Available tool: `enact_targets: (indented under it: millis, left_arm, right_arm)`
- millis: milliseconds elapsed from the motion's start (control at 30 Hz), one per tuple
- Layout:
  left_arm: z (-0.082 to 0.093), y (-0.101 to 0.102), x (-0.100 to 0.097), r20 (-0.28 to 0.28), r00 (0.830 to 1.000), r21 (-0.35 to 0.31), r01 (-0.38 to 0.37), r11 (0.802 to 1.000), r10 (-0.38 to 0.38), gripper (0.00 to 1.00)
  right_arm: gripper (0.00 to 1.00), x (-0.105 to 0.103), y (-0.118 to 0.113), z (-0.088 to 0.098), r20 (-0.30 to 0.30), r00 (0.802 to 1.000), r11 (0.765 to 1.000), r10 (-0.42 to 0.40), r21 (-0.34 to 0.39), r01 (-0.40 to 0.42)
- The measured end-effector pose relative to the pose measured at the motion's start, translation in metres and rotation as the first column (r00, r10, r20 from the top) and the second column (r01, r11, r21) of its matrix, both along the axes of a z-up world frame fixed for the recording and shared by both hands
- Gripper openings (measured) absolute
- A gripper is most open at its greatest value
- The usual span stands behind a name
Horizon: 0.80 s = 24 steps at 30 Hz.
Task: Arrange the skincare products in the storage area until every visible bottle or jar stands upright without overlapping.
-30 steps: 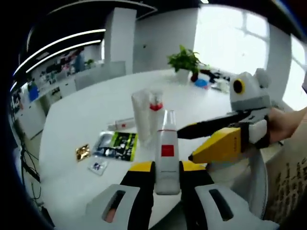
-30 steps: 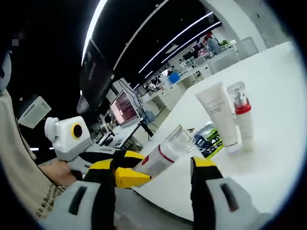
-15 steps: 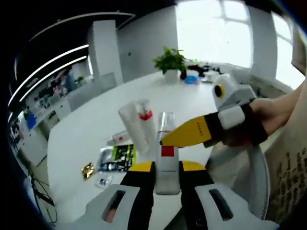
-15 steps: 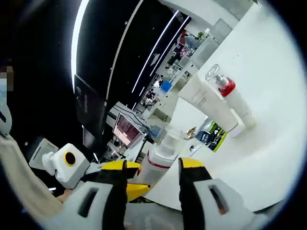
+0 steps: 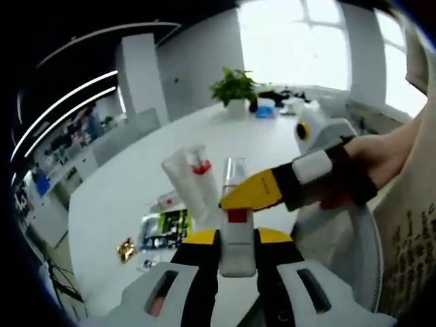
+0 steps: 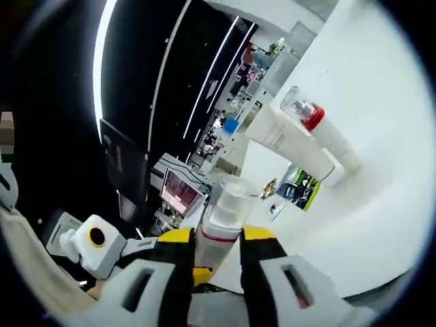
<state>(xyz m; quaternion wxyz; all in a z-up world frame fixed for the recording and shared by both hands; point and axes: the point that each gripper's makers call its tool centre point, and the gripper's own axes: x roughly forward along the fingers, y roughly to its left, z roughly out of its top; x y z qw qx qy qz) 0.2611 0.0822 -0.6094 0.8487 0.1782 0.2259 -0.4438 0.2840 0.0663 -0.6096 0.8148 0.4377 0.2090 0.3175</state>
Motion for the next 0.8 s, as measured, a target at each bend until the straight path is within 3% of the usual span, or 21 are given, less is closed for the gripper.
enact_targets:
  millis: [167,200,233,267,467,600,700,800]
  left_arm:
    - [0.0,0.0,-0.001,-0.008,1.0,-0.004,0.002,1.0,-0.002,0.16]
    - [-0.001,0.0,-0.001,-0.011,1.0,-0.004,0.002,1.0,-0.002,0.16]
    - [-0.001,0.0,-0.001,-0.016,1.0,-0.007,0.003,1.0,-0.003,0.16]
    - [-0.002,0.0,-0.001,-0.029,1.0,-0.017,0.0,1.0,-0.001,0.16]
    - [-0.002,-0.003,-0.001,-0.075,0.997,-0.059,0.019,0.998,-0.023,0.18]
    - [-0.005,-0.008,-0.009,-0.207,0.977,-0.126,0.033,0.992,-0.059,0.19]
    - [-0.002,-0.007,-0.007,-0.205,0.976,-0.139,0.05,0.989,-0.078,0.2]
    - [0.001,-0.008,-0.007,-0.239,0.966,-0.183,0.052,0.982,-0.096,0.2]
  right_arm:
    - [0.23,-0.001,0.001,0.004,0.009,1.0,1.0,0.008,-0.016,-0.008]
    - [0.22,-0.001,0.002,0.006,0.018,1.0,1.0,0.013,-0.026,-0.013]
    - [0.21,-0.001,0.002,0.009,0.073,0.997,0.998,0.028,-0.067,-0.023]
    - [0.21,-0.001,0.002,0.012,0.091,0.995,0.997,0.03,-0.074,-0.023]
    - [0.2,-0.002,0.003,0.017,0.117,0.992,0.994,0.056,-0.095,-0.045]
    - [0.19,-0.006,0.007,0.022,0.169,0.979,0.985,0.119,-0.148,-0.094]
    - [0.19,-0.006,0.009,0.027,0.2,0.97,0.98,0.141,-0.168,-0.108]
    - [0.19,-0.007,0.009,0.031,0.215,0.962,0.975,0.171,-0.176,-0.134]
